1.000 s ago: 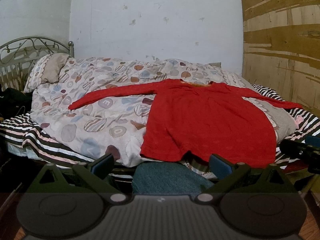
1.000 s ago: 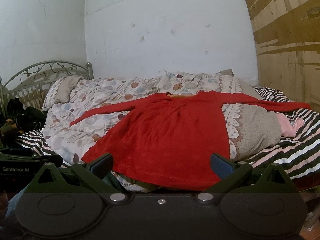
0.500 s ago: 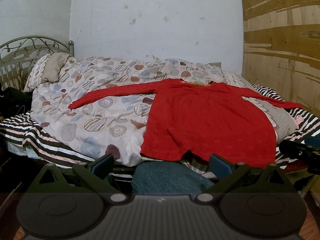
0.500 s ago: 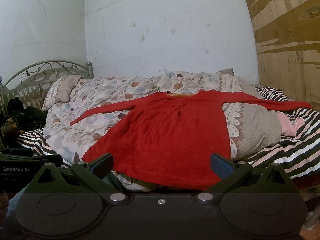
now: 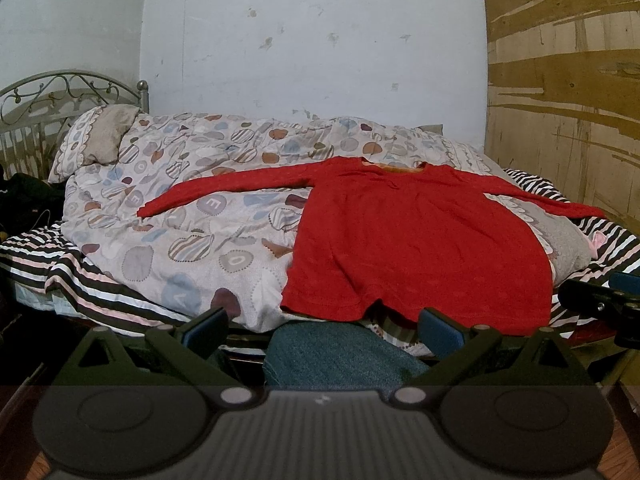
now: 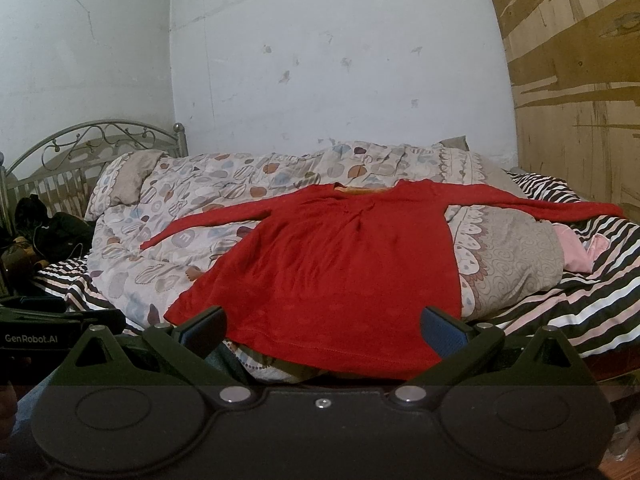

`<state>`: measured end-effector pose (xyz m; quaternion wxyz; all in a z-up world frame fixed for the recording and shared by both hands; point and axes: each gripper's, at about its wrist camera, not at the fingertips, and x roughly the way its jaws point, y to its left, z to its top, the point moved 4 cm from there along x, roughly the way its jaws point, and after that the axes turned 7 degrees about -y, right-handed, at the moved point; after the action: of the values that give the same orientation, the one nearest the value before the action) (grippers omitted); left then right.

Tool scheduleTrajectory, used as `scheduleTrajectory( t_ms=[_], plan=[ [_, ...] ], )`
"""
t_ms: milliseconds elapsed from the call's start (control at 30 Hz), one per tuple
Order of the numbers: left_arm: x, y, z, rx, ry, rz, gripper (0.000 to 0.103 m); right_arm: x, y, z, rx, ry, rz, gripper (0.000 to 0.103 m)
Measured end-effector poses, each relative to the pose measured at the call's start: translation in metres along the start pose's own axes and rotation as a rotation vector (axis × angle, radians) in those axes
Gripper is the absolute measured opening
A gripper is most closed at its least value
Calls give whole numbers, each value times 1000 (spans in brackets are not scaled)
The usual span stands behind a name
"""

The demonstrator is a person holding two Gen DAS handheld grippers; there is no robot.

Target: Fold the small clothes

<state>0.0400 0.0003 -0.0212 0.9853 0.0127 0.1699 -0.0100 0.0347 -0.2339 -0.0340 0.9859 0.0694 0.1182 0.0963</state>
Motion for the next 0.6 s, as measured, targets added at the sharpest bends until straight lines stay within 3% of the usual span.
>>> scheduleTrajectory(
  t_ms=[600],
  plan=[
    [4,-2,-5,-2,14,-20,103,1,2,-4,-3,2,36,103]
  ],
)
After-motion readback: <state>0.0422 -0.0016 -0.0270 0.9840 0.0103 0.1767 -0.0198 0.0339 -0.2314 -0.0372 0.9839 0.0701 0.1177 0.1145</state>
